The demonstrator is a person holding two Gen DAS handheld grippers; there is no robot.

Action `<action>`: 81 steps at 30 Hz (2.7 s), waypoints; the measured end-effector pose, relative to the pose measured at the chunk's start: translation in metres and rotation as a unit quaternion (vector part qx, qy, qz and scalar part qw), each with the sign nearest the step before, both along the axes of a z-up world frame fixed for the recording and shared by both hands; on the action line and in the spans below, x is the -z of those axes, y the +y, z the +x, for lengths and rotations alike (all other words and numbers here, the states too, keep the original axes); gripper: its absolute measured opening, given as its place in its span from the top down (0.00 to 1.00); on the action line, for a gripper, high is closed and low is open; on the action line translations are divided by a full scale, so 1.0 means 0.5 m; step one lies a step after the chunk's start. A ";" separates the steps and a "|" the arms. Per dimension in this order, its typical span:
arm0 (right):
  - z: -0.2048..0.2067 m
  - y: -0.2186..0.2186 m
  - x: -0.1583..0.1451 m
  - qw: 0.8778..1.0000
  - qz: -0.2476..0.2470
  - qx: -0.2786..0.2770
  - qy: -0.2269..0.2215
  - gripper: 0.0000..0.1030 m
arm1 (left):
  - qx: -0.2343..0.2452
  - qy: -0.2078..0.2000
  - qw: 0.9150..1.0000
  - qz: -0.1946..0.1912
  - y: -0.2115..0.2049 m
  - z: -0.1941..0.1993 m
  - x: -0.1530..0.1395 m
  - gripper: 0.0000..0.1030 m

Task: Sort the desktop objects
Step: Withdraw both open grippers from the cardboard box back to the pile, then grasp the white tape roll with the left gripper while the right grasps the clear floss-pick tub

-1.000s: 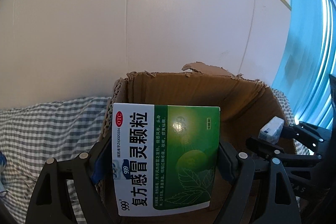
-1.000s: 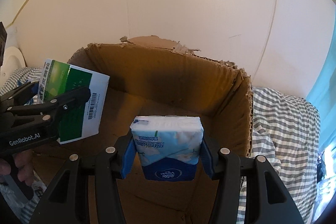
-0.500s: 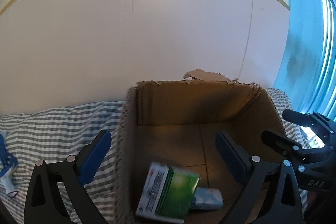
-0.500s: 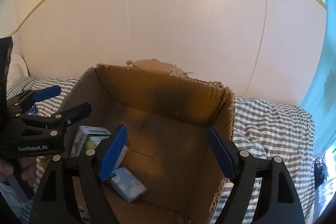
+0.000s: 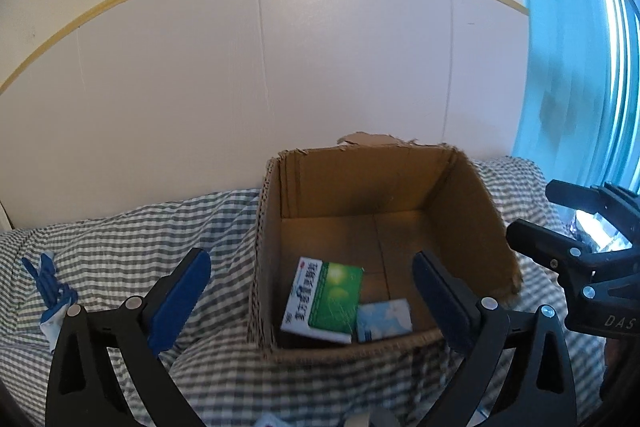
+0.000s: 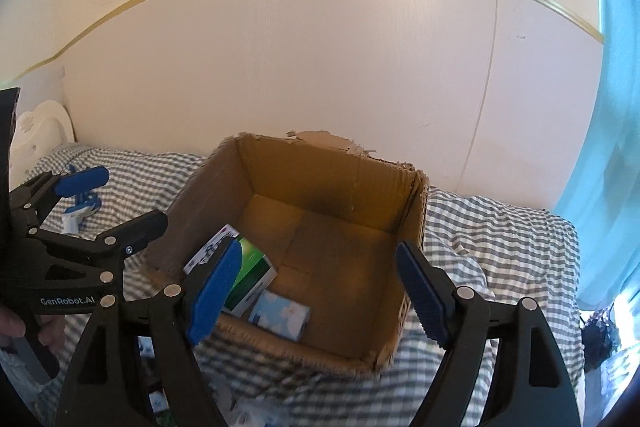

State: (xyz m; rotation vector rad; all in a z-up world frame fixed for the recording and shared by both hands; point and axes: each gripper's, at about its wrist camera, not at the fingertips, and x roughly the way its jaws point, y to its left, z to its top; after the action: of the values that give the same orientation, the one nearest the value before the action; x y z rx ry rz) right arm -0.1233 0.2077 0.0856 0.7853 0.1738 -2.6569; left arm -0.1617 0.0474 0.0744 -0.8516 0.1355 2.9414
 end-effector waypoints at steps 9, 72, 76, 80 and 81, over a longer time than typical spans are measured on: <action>0.085 0.003 -0.021 1.000 0.017 -0.007 0.007 0.23 | 0.004 -0.008 1.000 0.002 0.006 0.069 -0.001 0.00; 0.122 -0.079 0.369 0.962 0.129 -0.040 -0.236 0.23 | 0.057 -0.252 0.965 0.037 0.012 0.070 0.337 0.69; 0.122 -0.072 0.361 0.968 0.103 -0.035 -0.225 0.39 | 0.055 -0.242 0.968 0.046 0.000 0.084 0.313 0.72; 0.131 -0.063 0.345 0.973 0.091 -0.031 -0.212 0.40 | 0.061 -0.227 0.970 0.056 -0.010 0.095 0.286 0.73; 0.132 -0.064 0.341 0.973 0.091 -0.031 -0.208 0.40 | 0.062 -0.220 0.972 0.055 -0.011 0.099 0.279 0.73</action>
State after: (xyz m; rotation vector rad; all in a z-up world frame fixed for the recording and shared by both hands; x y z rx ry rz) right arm -0.0571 0.1758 -0.0850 1.3498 0.3255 -2.3757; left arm -0.1121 0.0419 -0.0649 -1.3886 -0.0017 2.5429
